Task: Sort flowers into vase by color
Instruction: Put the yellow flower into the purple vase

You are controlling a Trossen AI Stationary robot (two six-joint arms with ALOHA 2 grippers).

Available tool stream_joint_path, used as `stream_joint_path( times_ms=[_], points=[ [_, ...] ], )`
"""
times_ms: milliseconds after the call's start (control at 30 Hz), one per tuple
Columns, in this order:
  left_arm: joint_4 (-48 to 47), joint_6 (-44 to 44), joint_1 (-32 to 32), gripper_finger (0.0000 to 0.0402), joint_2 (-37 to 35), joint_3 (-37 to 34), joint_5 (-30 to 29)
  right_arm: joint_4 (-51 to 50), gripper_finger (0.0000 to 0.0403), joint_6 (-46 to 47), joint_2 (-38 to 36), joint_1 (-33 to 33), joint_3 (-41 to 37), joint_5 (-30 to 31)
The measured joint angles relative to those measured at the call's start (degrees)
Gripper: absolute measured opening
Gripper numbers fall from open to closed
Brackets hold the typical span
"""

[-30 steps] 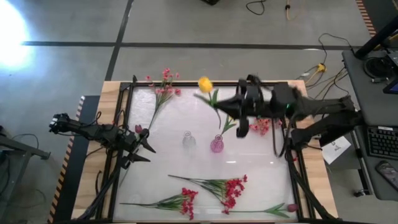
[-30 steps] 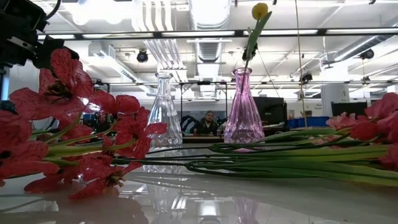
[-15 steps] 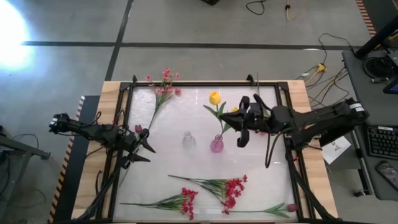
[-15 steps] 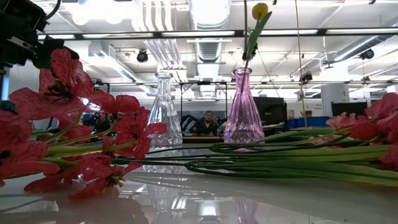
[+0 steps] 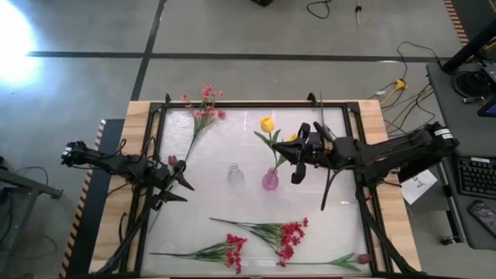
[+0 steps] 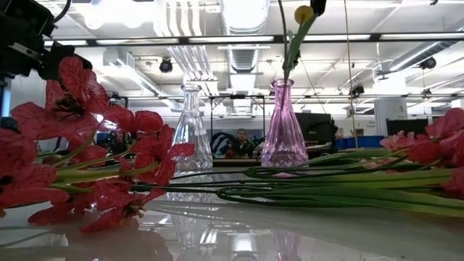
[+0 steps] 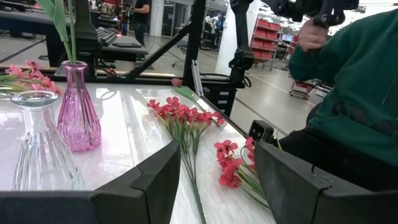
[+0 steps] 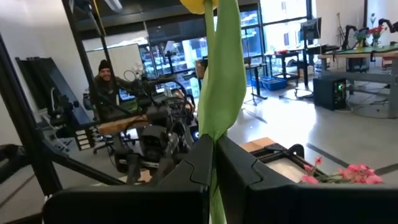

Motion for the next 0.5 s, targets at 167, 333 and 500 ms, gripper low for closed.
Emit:
stream_joint_path(
  times_ms=[167,333,500],
  points=[
    [0.0,0.0,0.0,0.0194,0.0,0.0,0.0,0.6,0.0009,-0.5,2.7,0.0,0.0,0.0],
    [1.9,-1.0,0.0,0.0194,0.0,0.0,-1.4,0.4,0.0009,-2.1,4.1,0.0,0.0,0.0],
    [4.6,-1.2,0.0,0.0194,0.0,0.0,-1.4,0.2,0.0016,-2.2,4.5,0.1,0.0,-0.1]
  ],
)
